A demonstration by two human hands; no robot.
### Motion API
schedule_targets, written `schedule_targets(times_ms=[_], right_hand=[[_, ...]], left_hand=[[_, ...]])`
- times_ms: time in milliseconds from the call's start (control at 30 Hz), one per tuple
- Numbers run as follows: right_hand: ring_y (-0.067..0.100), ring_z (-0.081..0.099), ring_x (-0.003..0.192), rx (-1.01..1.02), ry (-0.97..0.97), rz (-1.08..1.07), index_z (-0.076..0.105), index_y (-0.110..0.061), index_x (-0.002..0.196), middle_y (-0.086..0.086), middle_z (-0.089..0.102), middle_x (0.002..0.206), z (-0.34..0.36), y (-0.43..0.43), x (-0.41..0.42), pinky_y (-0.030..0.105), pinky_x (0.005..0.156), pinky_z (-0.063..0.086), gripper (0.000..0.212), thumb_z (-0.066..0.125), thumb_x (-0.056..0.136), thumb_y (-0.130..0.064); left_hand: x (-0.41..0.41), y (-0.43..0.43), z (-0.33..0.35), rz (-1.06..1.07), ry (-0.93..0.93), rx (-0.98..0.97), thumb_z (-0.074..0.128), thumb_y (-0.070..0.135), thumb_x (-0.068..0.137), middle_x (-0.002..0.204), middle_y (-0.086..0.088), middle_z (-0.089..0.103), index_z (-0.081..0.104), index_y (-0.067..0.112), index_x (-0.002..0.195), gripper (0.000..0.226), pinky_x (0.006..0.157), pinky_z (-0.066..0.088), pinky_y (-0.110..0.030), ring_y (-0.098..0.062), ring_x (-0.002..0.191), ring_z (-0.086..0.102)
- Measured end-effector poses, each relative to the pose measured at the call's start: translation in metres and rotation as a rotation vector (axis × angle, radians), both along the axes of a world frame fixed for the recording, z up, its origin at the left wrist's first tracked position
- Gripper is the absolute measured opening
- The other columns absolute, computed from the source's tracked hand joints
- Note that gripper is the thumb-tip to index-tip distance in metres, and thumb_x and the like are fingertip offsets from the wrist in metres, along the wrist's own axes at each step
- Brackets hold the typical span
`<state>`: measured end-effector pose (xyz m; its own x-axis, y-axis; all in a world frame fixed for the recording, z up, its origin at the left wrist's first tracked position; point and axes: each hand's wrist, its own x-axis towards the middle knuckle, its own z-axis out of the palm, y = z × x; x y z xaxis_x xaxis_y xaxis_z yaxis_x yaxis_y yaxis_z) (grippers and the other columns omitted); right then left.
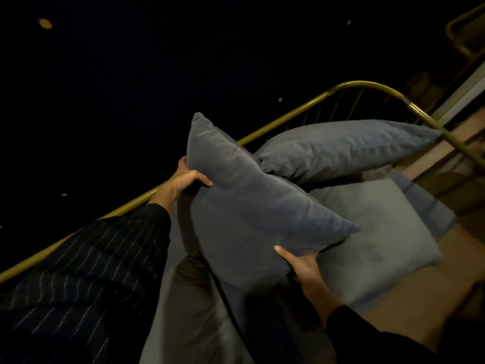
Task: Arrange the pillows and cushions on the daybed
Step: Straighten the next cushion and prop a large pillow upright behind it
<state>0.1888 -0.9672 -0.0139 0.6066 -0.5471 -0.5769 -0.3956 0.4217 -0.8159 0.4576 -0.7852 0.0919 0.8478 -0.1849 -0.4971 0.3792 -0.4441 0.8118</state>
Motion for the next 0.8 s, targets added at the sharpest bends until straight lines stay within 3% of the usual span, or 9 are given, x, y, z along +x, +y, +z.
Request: schedule_targets(times_ms=[67, 133, 233, 367, 533, 600, 667, 700, 800], right_hand=[[0.025, 0.063, 0.118, -0.005, -0.017, -0.007, 0.053, -0.005, 0.131, 0.01, 0.066, 0.128, -0.002, 0.007, 0.002, 0.047, 0.108, 0.045, 0.08, 0.09, 0.06, -0.01], [0.024, 0.064, 0.117, -0.013, -0.052, -0.03, 0.056, -0.002, 0.129, 0.011, 0.066, 0.128, -0.002, 0.014, -0.001, 0.041, 0.108, 0.046, 0.073, 0.088, 0.063, -0.005], [0.023, 0.062, 0.12, 0.0, -0.103, -0.052, 0.055, -0.003, 0.131, 0.01, 0.065, 0.13, 0.007, 0.022, -0.008, 0.041, 0.11, 0.044, 0.086, 0.091, 0.055, -0.019], [0.025, 0.063, 0.119, 0.062, -0.147, -0.117, 0.06, -0.005, 0.128, 0.01, 0.067, 0.127, 0.016, 0.039, -0.024, 0.047, 0.107, 0.046, 0.105, 0.097, 0.035, -0.039], [0.03, 0.066, 0.112, 0.123, -0.154, -0.167, 0.064, -0.002, 0.122, 0.013, 0.07, 0.121, 0.043, 0.068, -0.044, 0.051, 0.101, 0.05, 0.114, 0.097, 0.02, -0.041], [0.031, 0.066, 0.111, 0.081, -0.174, -0.145, 0.066, -0.001, 0.116, 0.017, 0.07, 0.12, 0.063, 0.077, -0.044, 0.052, 0.1, 0.051, 0.097, 0.098, 0.029, -0.032], [0.034, 0.066, 0.108, 0.036, -0.205, -0.099, 0.067, 0.003, 0.111, 0.021, 0.069, 0.118, 0.088, 0.082, -0.036, 0.053, 0.099, 0.05, 0.058, 0.088, 0.057, -0.007], [0.034, 0.067, 0.106, 0.007, -0.225, -0.074, 0.066, 0.006, 0.112, 0.023, 0.068, 0.118, 0.098, 0.082, -0.028, 0.054, 0.099, 0.051, 0.049, 0.081, 0.065, 0.004], [0.023, 0.069, 0.091, -0.153, -0.317, 0.001, 0.06, 0.011, 0.117, 0.024, 0.068, 0.118, 0.135, 0.081, -0.003, 0.043, 0.091, 0.057, 0.055, 0.074, 0.064, 0.017]], left_hand=[[-0.005, 0.001, -0.003, 0.039, 0.03, 0.008, 0.084, 0.005, 0.054, 0.135, -0.008, 0.055, 0.031, 0.01, 0.149, 0.109, 0.091, 0.051, -0.042, -0.03, 0.118, 0.056], [-0.017, 0.004, -0.004, 0.051, 0.026, -0.002, 0.083, 0.005, 0.061, 0.129, -0.005, 0.054, 0.031, 0.01, 0.148, 0.102, 0.088, 0.049, -0.041, -0.027, 0.111, 0.054], [-0.034, 0.016, 0.0, 0.048, -0.007, -0.028, 0.081, 0.002, 0.07, 0.123, 0.001, 0.051, 0.034, 0.011, 0.148, 0.091, 0.088, 0.045, -0.036, -0.021, 0.108, 0.05], [-0.056, 0.036, 0.022, 0.025, -0.057, -0.098, 0.082, -0.002, 0.068, 0.128, -0.001, 0.057, 0.044, 0.013, 0.144, 0.087, 0.09, 0.046, -0.035, -0.02, 0.111, 0.054], [-0.095, 0.074, 0.058, 0.012, -0.171, -0.184, 0.085, -0.003, 0.065, 0.126, 0.004, 0.056, 0.045, 0.012, 0.143, 0.089, 0.099, 0.045, -0.033, -0.018, 0.121, 0.052], [-0.108, 0.097, 0.067, 0.053, -0.192, -0.236, 0.088, 0.0, 0.056, 0.131, 0.0, 0.06, 0.048, 0.013, 0.141, 0.095, 0.104, 0.047, -0.039, -0.022, 0.124, 0.055], [-0.118, 0.124, 0.075, 0.146, -0.186, -0.323, 0.087, 0.002, 0.05, 0.132, -0.007, 0.064, 0.052, 0.01, 0.139, 0.095, 0.104, 0.049, -0.043, -0.026, 0.123, 0.059], [-0.123, 0.137, 0.077, 0.196, -0.18, -0.366, 0.085, 0.0, 0.053, 0.132, -0.01, 0.064, 0.053, 0.009, 0.138, 0.091, 0.104, 0.049, -0.044, -0.027, 0.122, 0.06], [-0.141, 0.169, 0.084, 0.312, -0.169, -0.452, 0.08, -0.005, 0.067, 0.13, -0.009, 0.065, 0.055, 0.011, 0.132, 0.071, 0.104, 0.049, -0.047, -0.029, 0.121, 0.061]])
